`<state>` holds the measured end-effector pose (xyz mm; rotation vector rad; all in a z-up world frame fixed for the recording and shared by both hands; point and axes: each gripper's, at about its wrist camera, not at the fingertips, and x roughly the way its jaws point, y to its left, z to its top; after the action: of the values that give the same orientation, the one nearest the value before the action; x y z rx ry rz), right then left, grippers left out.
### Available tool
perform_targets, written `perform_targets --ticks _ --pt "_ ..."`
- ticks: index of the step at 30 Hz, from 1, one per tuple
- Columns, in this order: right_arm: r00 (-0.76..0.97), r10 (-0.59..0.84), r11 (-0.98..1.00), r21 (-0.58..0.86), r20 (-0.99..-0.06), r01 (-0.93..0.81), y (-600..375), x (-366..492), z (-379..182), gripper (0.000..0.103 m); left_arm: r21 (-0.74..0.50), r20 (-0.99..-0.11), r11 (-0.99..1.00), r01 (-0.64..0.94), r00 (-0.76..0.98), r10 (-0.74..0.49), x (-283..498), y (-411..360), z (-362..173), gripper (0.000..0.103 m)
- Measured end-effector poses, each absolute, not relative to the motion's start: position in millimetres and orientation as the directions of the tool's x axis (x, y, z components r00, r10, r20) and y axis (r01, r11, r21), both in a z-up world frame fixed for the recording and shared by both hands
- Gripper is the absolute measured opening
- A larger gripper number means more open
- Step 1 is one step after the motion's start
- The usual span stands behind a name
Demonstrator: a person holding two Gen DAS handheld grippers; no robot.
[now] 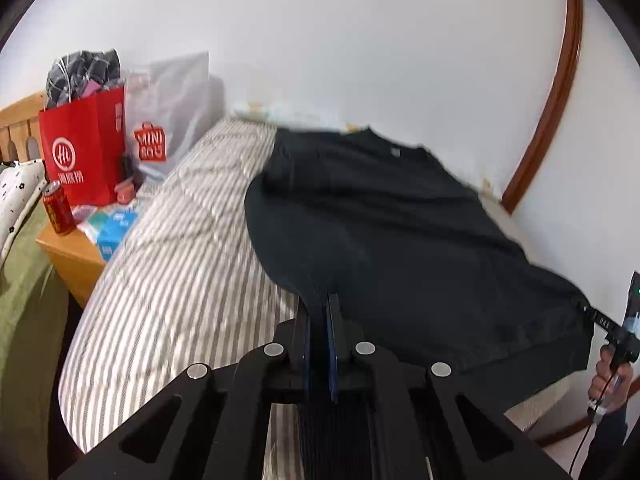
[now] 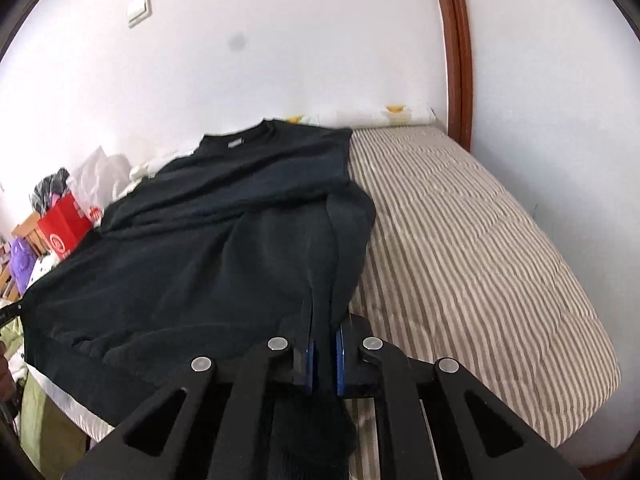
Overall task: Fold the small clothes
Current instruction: 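Fold the side edge over the body with the right tool and release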
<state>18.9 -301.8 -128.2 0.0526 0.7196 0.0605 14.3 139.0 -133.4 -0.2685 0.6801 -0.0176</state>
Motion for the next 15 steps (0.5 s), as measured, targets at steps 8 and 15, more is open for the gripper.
perform_targets --ticks 8,15 --pt "0.783 0.070 0.997 0.059 -0.618 -0.043 -285 60 -99 0.007 -0.240 -0.541 0.966 -0.095 0.839 -0.052 45 143 -99 0.007" --pt "0.809 0.078 0.997 0.068 -0.583 -0.047 -278 107 -78 0.007 -0.215 -0.531 0.966 -0.143 0.847 0.007 92 144 -88 0.007"
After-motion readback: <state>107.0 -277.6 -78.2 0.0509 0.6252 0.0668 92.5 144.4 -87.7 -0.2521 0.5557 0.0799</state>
